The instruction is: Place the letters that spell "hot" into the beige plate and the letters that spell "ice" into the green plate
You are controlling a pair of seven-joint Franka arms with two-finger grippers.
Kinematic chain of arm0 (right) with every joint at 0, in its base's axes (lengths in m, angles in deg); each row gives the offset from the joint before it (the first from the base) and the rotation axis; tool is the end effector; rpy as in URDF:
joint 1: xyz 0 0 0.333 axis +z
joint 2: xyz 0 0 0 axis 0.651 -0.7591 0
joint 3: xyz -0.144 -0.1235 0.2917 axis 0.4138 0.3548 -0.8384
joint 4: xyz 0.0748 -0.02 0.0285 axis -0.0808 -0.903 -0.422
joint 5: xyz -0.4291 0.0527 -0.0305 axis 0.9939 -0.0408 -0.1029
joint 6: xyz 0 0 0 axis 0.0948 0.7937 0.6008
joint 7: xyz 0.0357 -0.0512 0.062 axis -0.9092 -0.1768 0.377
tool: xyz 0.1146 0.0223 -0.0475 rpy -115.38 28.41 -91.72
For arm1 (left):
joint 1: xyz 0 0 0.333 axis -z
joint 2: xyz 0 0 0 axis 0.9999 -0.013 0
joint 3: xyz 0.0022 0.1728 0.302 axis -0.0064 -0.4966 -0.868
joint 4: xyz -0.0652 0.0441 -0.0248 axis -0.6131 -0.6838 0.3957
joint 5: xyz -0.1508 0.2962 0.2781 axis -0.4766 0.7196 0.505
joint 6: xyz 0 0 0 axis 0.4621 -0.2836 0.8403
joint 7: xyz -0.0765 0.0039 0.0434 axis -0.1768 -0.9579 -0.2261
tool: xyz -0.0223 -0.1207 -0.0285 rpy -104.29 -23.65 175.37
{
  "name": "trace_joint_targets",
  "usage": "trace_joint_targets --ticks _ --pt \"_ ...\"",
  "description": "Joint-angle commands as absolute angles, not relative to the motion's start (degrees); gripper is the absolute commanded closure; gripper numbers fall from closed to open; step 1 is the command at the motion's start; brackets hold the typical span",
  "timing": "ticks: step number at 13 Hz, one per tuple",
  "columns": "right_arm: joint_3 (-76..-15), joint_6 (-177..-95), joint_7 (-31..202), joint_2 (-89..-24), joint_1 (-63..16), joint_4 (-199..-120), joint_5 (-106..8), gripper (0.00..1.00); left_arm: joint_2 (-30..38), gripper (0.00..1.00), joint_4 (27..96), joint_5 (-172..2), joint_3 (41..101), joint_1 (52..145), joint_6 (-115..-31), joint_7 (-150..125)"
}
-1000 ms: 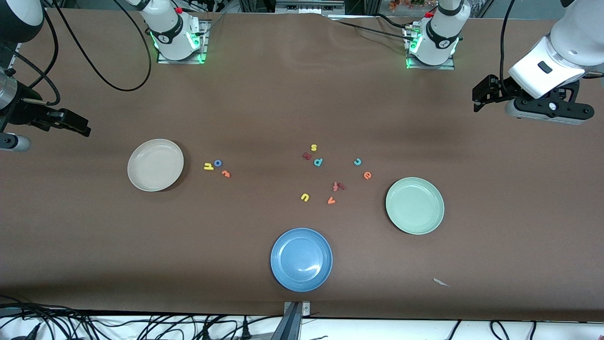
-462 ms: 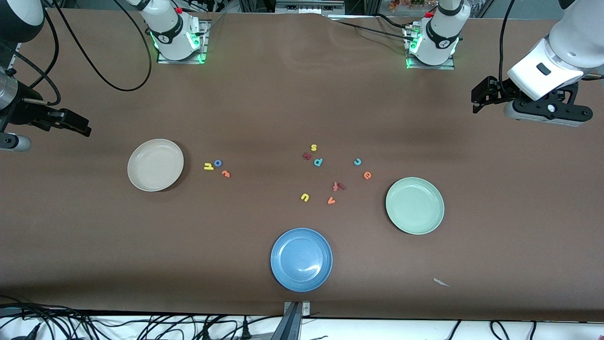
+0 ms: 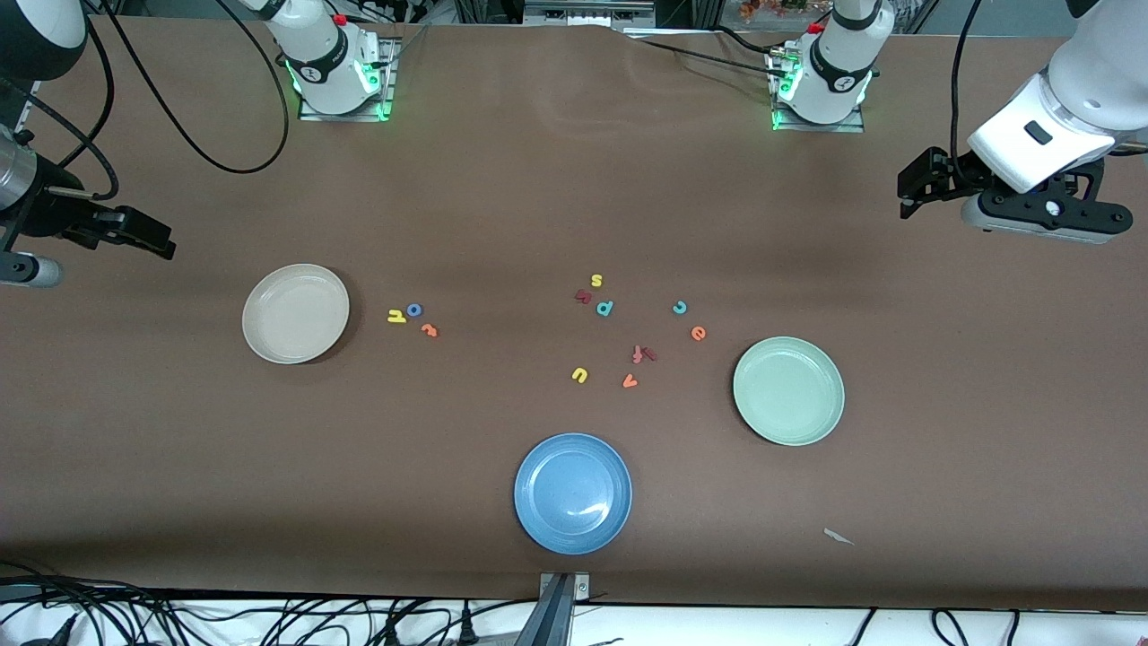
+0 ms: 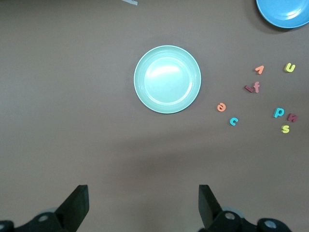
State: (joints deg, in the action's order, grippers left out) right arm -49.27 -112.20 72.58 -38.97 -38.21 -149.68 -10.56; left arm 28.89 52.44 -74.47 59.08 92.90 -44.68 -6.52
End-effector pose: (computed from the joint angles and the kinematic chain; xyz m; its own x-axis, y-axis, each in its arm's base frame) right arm 0.6297 0.0079 0.5889 0.9915 -0.1203 -0.0486 -0.1187 -0.9923 0.0357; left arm 0.5895 -0.0990 0.6262 0.9858 -0.1635 -0.0381 -0.1645 -0.9861 -0.0239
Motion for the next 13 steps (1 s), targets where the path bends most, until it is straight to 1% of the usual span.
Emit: trace_joint_targets --ticks 1,9,13 --pt "-49.6 -111.36 71.94 -38.3 -38.42 -149.63 -11.44 0.0 27.58 0.0 49.97 -73.29 59.16 92.69 -43.26 -5.81" --pt "-49.6 -111.36 71.94 -38.3 -38.42 -149.54 -11.44 0.0 27.49 0.0 50.4 -73.81 59.16 92.33 -42.73 -5.98" --pt "-49.6 -111.36 71.94 -38.3 -38.42 -149.63 -11.44 0.0 26.87 0.0 49.17 -73.55 59.51 92.78 -42.39 -5.98"
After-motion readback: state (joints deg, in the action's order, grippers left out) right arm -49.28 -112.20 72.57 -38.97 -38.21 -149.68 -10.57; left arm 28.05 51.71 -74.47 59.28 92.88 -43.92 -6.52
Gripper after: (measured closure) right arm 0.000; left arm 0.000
